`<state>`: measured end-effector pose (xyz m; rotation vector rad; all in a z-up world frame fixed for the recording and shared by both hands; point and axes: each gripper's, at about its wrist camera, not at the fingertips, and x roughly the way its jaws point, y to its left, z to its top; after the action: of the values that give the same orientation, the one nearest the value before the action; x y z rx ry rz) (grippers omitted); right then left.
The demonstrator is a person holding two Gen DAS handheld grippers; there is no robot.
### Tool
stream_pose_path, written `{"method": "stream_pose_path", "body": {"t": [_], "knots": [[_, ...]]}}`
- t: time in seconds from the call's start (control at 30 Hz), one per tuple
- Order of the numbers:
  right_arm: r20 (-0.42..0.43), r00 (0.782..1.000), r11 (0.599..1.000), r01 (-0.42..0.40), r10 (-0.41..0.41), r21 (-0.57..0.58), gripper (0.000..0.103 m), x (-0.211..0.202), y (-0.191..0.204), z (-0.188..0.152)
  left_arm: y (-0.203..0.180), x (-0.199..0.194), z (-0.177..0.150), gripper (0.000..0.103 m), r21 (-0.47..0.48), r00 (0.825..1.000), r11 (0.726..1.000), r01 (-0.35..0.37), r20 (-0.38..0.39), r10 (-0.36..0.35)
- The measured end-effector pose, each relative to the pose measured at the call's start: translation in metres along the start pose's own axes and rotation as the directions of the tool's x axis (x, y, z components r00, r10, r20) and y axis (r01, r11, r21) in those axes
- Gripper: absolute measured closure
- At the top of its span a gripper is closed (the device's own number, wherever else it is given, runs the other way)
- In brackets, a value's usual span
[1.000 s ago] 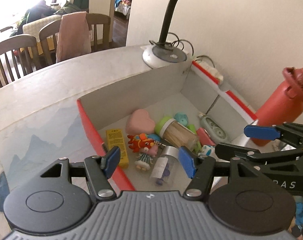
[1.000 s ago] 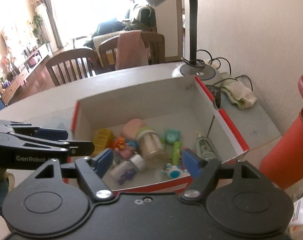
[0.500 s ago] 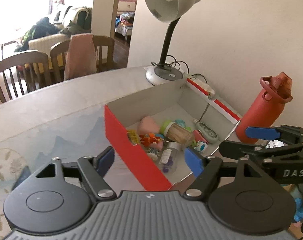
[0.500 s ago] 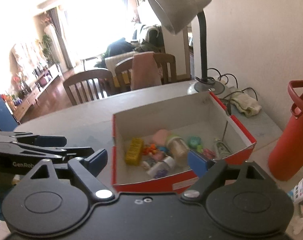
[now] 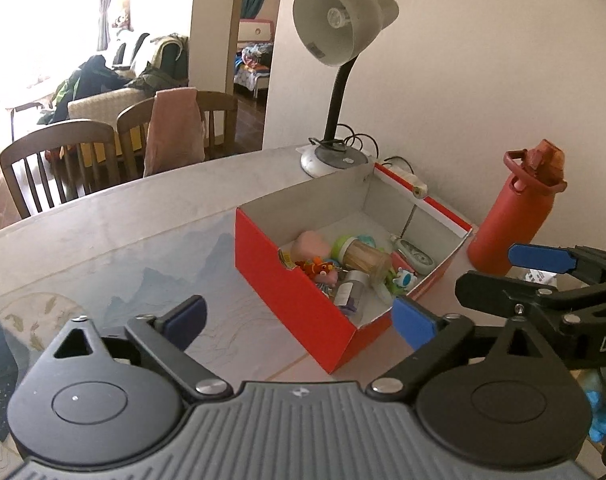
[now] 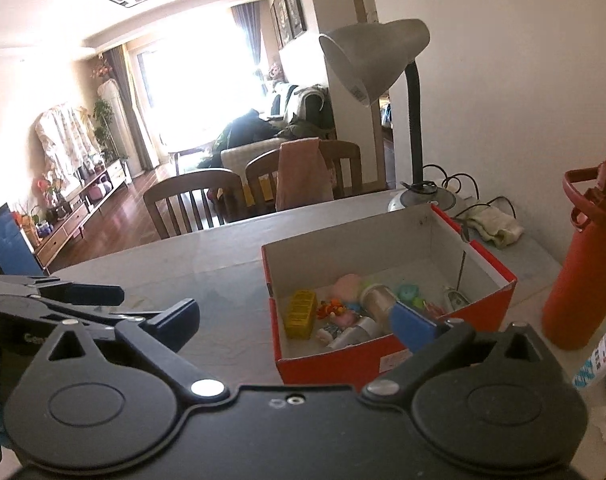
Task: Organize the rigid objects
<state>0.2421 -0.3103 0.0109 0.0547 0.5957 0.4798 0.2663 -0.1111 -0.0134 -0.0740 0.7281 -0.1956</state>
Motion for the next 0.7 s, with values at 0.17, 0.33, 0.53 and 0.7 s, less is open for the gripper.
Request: {"method": "stream_pose_path", "body": {"t": [0.17, 0.33, 0.53, 0.7], "knots": [[0.018, 1.0, 1.0, 0.018, -0.019, 0.025, 0.001, -0.01, 0.004, -0.007, 0.002, -0.015, -0.008, 0.001, -0.005, 1.0, 1.0, -0.006, 0.022, 0.006], [0.028, 0.999, 0.999, 0.026, -0.027, 0.03, 0.001, -0.018, 0.008, -0.013, 0.0, -0.028, -0.014, 0.001, 0.016, 0.999, 1.0, -0.014, 0.044, 0.013], [0.036, 0.999, 0.999, 0.028, -0.03, 0.036, 0.001, -0.025, 0.012, -0.017, -0.009, -0.034, -0.019, 0.001, 0.053, 0.999, 0.999, -0.006, 0.049, 0.004], [0.042, 0.998, 0.998, 0.04, -0.042, 0.051, 0.001, -0.034, 0.008, -0.021, -0.02, -0.034, -0.026, 0.001, 0.092, 0.999, 0.996, -0.004, 0.046, 0.0]]}}
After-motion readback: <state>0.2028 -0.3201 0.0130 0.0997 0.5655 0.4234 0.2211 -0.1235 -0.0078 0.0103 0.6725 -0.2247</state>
